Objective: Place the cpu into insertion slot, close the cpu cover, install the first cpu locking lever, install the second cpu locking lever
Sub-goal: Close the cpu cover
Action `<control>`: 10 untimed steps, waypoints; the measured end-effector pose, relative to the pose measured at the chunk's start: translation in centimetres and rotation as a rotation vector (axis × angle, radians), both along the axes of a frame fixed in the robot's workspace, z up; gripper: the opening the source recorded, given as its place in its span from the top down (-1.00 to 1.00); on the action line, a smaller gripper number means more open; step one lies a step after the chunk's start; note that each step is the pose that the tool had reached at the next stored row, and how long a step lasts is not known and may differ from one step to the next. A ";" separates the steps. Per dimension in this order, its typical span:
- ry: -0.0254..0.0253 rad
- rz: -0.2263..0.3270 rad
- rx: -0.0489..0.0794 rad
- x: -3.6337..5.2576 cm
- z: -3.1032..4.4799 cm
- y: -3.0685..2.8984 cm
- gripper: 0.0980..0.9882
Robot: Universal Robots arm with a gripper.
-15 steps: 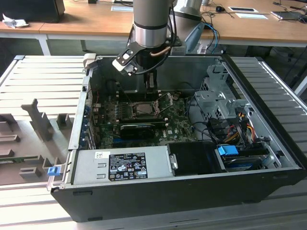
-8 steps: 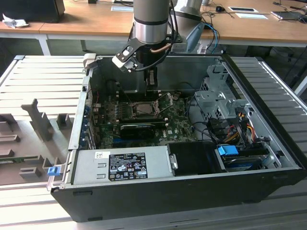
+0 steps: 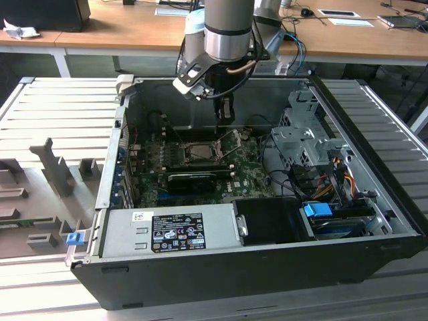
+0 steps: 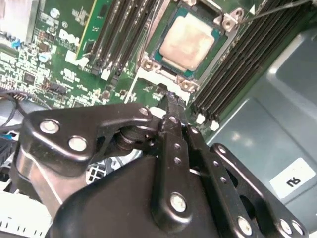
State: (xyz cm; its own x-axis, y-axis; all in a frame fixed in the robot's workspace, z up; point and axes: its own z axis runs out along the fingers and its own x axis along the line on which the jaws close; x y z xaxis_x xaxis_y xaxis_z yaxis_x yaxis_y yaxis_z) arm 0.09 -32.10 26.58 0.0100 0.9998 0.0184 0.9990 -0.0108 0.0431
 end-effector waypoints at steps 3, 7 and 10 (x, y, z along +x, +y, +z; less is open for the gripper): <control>0.0000 0.000 0.000 0.54 0.00 0.00 0.98; -0.0001 0.000 0.000 1.37 -0.01 0.01 0.98; 0.0000 0.000 0.000 1.72 0.00 0.00 0.98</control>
